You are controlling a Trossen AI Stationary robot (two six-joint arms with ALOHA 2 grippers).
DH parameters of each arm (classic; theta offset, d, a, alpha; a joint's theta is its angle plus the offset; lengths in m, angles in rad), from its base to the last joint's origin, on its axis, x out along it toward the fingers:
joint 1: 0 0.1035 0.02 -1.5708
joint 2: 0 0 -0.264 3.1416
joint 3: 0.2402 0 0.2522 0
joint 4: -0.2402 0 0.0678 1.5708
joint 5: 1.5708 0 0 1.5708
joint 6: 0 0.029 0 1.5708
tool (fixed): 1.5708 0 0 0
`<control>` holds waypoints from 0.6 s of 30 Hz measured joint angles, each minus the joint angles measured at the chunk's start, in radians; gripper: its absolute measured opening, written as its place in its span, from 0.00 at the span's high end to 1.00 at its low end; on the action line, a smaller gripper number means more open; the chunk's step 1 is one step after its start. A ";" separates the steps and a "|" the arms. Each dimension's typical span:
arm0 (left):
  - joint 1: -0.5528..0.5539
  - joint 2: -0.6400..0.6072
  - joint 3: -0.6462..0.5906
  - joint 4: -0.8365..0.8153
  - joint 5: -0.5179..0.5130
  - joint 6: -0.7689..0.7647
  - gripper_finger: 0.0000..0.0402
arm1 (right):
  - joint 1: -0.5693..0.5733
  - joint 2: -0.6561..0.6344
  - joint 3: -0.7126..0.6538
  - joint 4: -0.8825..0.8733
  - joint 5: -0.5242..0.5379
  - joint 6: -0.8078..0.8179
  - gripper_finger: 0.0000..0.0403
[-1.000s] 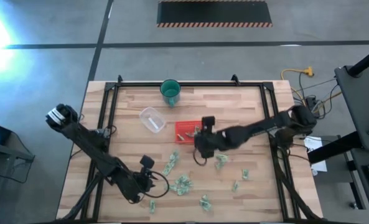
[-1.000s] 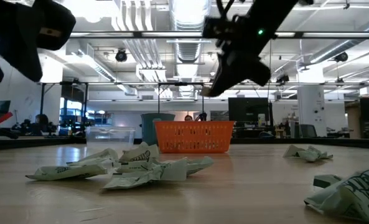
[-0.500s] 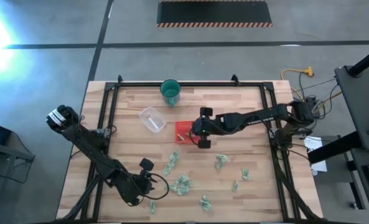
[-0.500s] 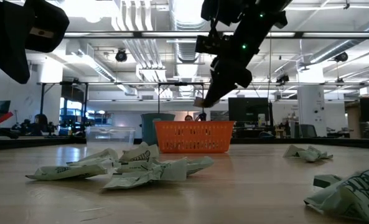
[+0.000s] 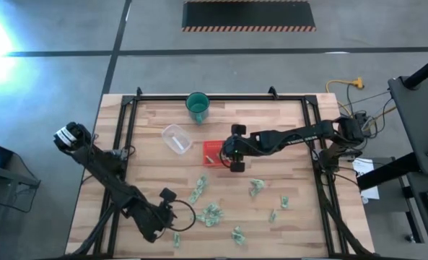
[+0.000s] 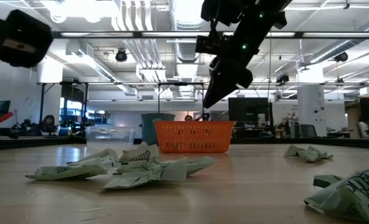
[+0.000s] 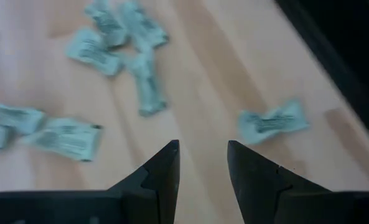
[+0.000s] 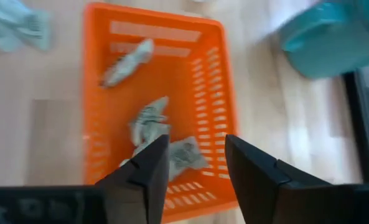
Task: Pick and place items into bin
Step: Put the stevia packet into the orange bin
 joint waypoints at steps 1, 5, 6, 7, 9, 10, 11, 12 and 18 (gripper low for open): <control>-0.005 0.004 -0.001 0.015 0.013 -0.003 0.71 | 0.001 0.000 0.000 0.000 -0.022 -0.002 0.63; -0.021 0.047 -0.002 0.084 0.035 -0.006 0.71 | 0.007 0.000 0.000 -0.004 -0.073 0.016 0.62; -0.021 0.065 -0.001 0.100 0.037 -0.006 0.71 | 0.012 0.000 0.000 -0.006 -0.075 0.020 0.62; -0.021 0.085 0.004 0.102 0.038 -0.006 0.71 | 0.017 0.000 -0.001 -0.007 -0.075 0.023 0.62; -0.021 0.126 0.016 0.099 0.041 -0.013 0.71 | 0.033 0.000 -0.004 -0.008 -0.075 0.022 0.63; -0.021 0.144 0.022 0.098 0.042 -0.025 0.71 | 0.042 0.000 -0.005 -0.008 -0.075 0.021 0.63; -0.021 0.159 0.029 0.100 0.044 -0.027 0.71 | 0.052 0.000 -0.005 -0.008 -0.077 0.021 0.64; -0.021 0.171 0.035 0.101 0.046 -0.029 0.71 | 0.062 0.000 -0.005 -0.008 -0.078 0.021 0.64; -0.021 0.196 0.055 0.130 0.063 -0.029 0.71 | 0.102 0.000 -0.005 -0.008 -0.077 0.018 0.66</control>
